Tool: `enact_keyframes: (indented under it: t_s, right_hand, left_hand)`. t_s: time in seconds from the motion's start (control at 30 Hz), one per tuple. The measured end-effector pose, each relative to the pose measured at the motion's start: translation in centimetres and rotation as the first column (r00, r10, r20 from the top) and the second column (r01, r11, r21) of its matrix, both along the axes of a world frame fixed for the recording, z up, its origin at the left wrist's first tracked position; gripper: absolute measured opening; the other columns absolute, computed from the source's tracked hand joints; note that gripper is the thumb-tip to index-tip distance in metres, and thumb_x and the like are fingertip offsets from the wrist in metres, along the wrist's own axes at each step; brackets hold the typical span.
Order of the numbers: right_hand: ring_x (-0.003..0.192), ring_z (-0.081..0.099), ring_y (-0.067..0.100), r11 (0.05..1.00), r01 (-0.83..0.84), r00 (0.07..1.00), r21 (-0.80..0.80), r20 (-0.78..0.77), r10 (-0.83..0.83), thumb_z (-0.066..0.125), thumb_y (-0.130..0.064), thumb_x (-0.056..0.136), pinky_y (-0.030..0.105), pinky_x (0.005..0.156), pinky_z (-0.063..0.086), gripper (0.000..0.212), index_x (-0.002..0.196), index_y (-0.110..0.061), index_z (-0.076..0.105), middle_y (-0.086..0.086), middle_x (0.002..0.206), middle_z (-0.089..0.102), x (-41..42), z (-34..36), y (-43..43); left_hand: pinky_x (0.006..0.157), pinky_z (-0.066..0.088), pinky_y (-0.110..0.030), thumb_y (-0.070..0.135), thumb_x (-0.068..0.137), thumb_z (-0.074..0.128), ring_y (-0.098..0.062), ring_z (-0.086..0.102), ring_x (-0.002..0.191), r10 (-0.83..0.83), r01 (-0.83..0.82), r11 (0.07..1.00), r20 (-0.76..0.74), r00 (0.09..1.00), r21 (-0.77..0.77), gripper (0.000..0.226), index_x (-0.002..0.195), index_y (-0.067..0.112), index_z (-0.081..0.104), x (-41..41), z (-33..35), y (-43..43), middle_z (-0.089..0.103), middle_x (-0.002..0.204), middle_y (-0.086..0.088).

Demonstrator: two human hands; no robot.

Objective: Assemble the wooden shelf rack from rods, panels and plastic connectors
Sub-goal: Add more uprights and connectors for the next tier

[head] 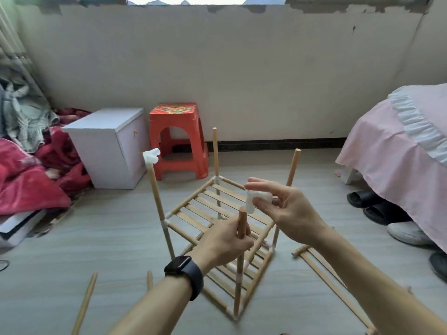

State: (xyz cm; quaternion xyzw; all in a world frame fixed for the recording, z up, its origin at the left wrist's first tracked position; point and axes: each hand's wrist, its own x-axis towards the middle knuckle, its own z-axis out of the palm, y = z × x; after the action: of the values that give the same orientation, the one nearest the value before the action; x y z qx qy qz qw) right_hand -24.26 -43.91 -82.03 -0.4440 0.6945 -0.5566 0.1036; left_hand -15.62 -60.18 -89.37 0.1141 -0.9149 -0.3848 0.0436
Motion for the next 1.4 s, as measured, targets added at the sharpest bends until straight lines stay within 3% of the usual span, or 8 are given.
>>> enact_keyframes:
  t_s: [0.2,0.53,0.8,0.9,1.07,1.13,1.27,1.4]
  right_hand:
    - [0.133,0.052,0.003,0.998,-0.034,0.988,0.047,-0.147,0.041,0.065,-0.007,0.097,0.027,0.103,0.052,0.034,0.125,-0.026,0.070,-0.013,0.142,0.058,1.8,-0.4,-3.0]
    - [0.135,0.051,0.001,0.963,-0.207,0.972,0.174,-0.074,0.222,0.061,-0.010,0.100,0.036,0.105,0.052,0.034,0.122,-0.033,0.073,-0.017,0.143,0.057,2.6,-0.6,-6.4]
    - [0.103,0.067,0.002,0.989,-0.032,0.999,0.143,0.000,0.033,0.073,-0.033,0.091,0.030,0.085,0.060,0.051,0.138,-0.037,0.053,-0.009,0.131,0.062,2.5,-4.9,-7.9]
    - [0.117,0.061,0.009,0.856,0.099,0.994,0.507,-0.089,-0.062,0.065,-0.038,0.096,0.033,0.098,0.054,0.054,0.145,-0.024,0.048,-0.003,0.141,0.058,1.2,-9.4,-8.1]
    - [0.154,0.011,0.031,0.349,0.151,0.934,0.925,-0.249,0.257,0.040,-0.051,0.101,0.063,0.120,0.015,0.066,0.158,-0.025,0.022,0.003,0.166,0.019,0.9,-17.0,-8.4]
    - [0.152,0.018,0.032,0.341,0.228,0.891,0.912,-0.337,0.306,0.032,-0.055,0.103,0.068,0.118,0.009,0.059,0.155,-0.028,0.027,0.004,0.162,0.027,0.8,-18.0,-9.0]
    - [0.126,0.049,0.030,0.378,0.374,0.769,0.847,-0.511,0.384,0.032,-0.054,0.106,0.052,0.108,0.037,0.046,0.140,-0.026,0.046,0.005,0.137,0.053,1.3,-17.9,-10.1]
    - [0.098,0.060,0.024,0.418,0.438,0.684,0.796,-0.597,0.419,0.035,-0.041,0.109,0.039,0.085,0.046,0.033,0.125,-0.021,0.055,0.001,0.108,0.064,1.6,-17.3,-10.9]
  left_hand:
    - [0.074,0.061,-0.041,0.041,0.073,0.062,-0.009,0.067,0.077,0.031,-0.032,0.999,0.006,0.999,0.034,0.012,0.085,0.040,0.057,1.7,0.0,-1.3,0.068,0.081,0.007]
    - [0.084,0.059,-0.041,0.038,0.072,0.059,-0.009,0.069,0.087,0.079,-0.090,0.988,0.088,0.993,0.125,0.009,0.081,0.041,0.062,4.8,0.1,-4.9,0.072,0.088,0.008]
    - [0.094,0.055,-0.042,0.021,0.087,0.059,-0.013,0.065,0.100,0.223,-0.227,0.947,0.046,0.974,0.228,0.009,0.092,0.026,0.065,7.4,0.5,-7.1,0.070,0.100,0.005]
    - [0.086,0.052,-0.033,0.020,0.079,0.055,-0.019,0.067,0.101,0.343,-0.265,0.840,-0.086,0.935,0.475,0.023,0.099,0.013,0.064,8.2,1.8,-7.7,0.073,0.104,-0.003]
    - [0.084,0.048,-0.036,0.070,0.081,0.045,-0.017,0.070,0.104,0.477,-0.246,0.686,-0.168,0.863,0.685,0.071,0.123,0.015,0.061,7.9,3.5,-6.8,0.076,0.105,-0.002]
    - [0.078,0.047,-0.035,0.078,0.081,0.040,-0.019,0.073,0.096,0.524,-0.299,0.621,-0.100,0.846,0.724,0.076,0.123,0.018,0.061,7.1,4.1,-7.0,0.077,0.100,-0.004]
    - [0.083,0.048,-0.036,0.050,0.096,0.052,-0.016,0.071,0.075,0.585,-0.296,0.473,-0.044,0.810,0.830,0.040,0.105,0.014,0.066,5.4,4.9,-7.7,0.068,0.100,-0.011]
    - [0.070,0.046,-0.031,0.041,0.104,0.041,-0.008,0.063,0.057,0.667,-0.364,0.540,-0.122,0.735,0.759,0.029,0.093,0.016,0.053,3.7,4.6,-6.9,0.057,0.095,-0.010]
